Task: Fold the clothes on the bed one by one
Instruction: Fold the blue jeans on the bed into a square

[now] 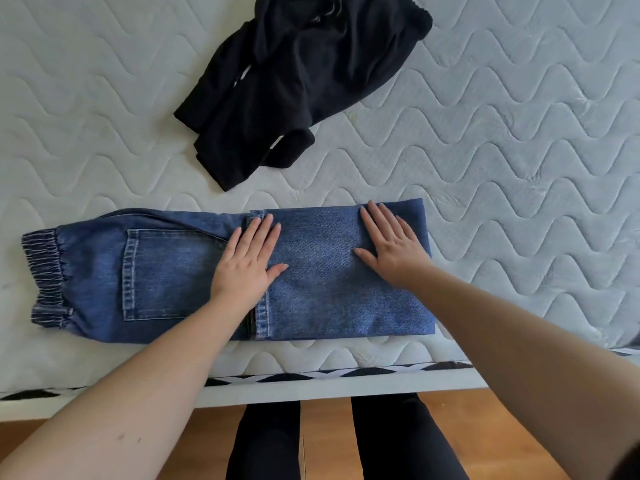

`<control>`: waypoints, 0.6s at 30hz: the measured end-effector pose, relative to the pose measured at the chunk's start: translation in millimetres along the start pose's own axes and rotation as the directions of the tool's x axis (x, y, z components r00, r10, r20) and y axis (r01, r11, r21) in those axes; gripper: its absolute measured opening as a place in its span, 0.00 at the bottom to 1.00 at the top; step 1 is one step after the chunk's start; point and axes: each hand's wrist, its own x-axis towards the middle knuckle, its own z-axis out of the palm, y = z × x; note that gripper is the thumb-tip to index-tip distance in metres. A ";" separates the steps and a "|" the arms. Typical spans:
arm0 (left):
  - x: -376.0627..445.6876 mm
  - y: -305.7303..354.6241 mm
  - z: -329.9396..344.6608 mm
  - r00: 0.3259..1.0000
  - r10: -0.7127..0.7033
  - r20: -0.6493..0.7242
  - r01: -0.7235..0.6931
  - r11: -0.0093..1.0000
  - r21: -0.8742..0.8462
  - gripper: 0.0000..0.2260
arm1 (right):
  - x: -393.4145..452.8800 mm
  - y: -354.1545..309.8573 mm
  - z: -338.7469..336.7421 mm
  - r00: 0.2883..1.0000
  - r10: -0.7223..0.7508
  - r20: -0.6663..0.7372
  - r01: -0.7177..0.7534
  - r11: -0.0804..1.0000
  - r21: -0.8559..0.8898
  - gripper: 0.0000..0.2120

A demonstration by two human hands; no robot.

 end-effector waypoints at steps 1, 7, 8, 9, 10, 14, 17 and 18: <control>1.5 0.1 -0.4 1.000 -0.012 0.023 0.011 1.000 0.019 0.33 | 1.0 3.2 -1.4 1.000 -0.012 -0.001 0.012 1.000 -0.006 0.37; 3.0 16.1 -21.9 0.997 -0.036 0.069 0.027 0.990 0.137 0.34 | -31.8 8.5 5.5 0.958 0.256 -0.128 -0.246 0.965 0.088 0.35; -0.5 23.7 -26.5 0.999 -0.029 0.036 0.026 0.995 0.098 0.33 | -41.4 8.3 11.4 0.941 0.307 -0.140 -0.296 0.950 0.097 0.35; -5.6 33.1 -30.0 1.000 -0.006 0.010 0.006 0.999 0.043 0.32 | -49.6 7.6 16.1 0.928 0.344 -0.147 -0.330 0.938 0.109 0.34; -12.2 44.1 -31.6 0.999 0.041 -0.007 -0.041 0.999 -0.014 0.32 | -55.9 5.5 19.4 0.918 0.368 -0.150 -0.351 0.928 0.125 0.33; -43.0 82.2 -20.8 0.984 0.179 0.012 -0.175 0.972 -0.154 0.30 | -79.5 -11.9 36.1 0.941 0.282 -0.188 -0.260 0.957 0.132 0.31; -55.1 78.3 -9.1 0.986 0.143 0.085 -0.122 0.970 -0.211 0.30 | -101.9 -11.9 51.7 0.973 0.186 -0.139 -0.176 0.981 0.080 0.31; -57.2 73.2 -5.7 0.983 0.150 0.103 -0.127 0.970 -0.207 0.30 | -106.3 -9.0 53.9 0.977 0.179 -0.113 -0.172 0.983 0.067 0.31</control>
